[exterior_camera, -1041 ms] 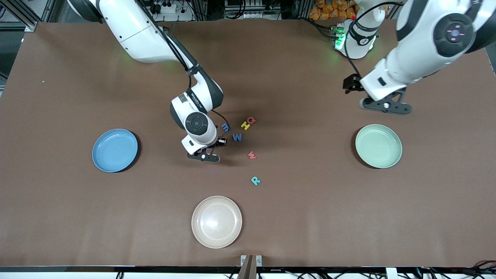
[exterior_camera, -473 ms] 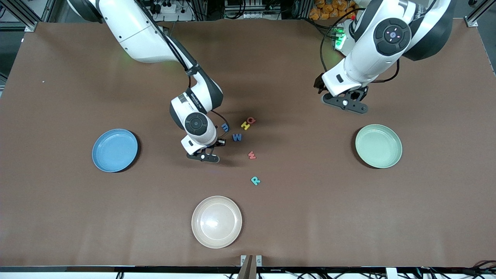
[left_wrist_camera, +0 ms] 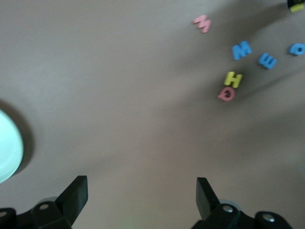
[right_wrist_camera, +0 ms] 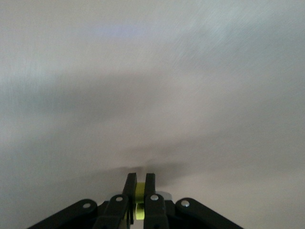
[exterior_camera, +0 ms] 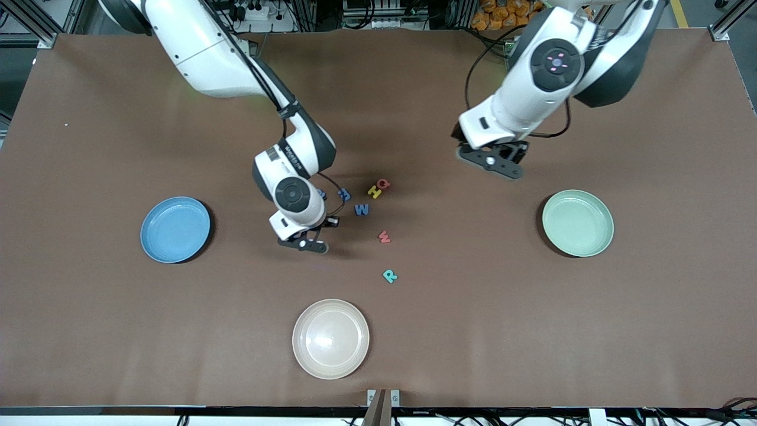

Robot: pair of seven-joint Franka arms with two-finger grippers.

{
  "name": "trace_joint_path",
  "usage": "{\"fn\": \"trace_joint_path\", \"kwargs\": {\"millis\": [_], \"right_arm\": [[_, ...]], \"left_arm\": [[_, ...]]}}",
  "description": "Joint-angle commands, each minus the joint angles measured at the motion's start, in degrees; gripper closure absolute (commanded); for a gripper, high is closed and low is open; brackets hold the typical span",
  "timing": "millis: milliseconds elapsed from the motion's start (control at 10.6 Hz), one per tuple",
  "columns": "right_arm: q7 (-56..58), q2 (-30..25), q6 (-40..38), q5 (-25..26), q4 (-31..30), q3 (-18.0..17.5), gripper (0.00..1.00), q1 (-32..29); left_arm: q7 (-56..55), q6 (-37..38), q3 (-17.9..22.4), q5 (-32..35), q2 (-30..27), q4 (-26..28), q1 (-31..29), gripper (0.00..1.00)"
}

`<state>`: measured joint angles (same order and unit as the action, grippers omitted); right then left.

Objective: Sort upper and lower case letters into plates
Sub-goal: 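Carry the u to the blue plate while the left gripper reaches letters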

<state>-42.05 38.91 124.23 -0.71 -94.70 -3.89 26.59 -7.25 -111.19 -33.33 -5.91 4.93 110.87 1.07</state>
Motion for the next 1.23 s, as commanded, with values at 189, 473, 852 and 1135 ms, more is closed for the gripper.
{"fn": "trace_joint_path", "kwargs": {"millis": [189, 473, 852, 1135], "right_arm": [[11.1, -3.6, -16.7, 0.2, 4.7, -0.6, 1.00, -9.2], [19.8, -5.5, -22.8, 0.6, 4.6, -0.6, 1.00, -17.0], [35.0, -5.0, -24.7, 2.7, 4.3, -0.4, 1.00, -29.2], [36.1, -3.4, -24.0, 8.1, 4.1, -0.5, 1.00, -32.7]], "left_arm": [[-3.9, -9.3, -0.2, 3.5, 4.3, 0.7, 5.3, 0.00], [-14.1, -12.7, -0.2, 9.0, 9.6, 0.2, 10.5, 0.00], [-26.7, -18.9, -0.2, 20.2, 16.0, -0.1, 19.0, 0.00], [-35.1, -19.1, 0.0, 30.2, 24.2, -5.2, 22.0, 0.00]]}}
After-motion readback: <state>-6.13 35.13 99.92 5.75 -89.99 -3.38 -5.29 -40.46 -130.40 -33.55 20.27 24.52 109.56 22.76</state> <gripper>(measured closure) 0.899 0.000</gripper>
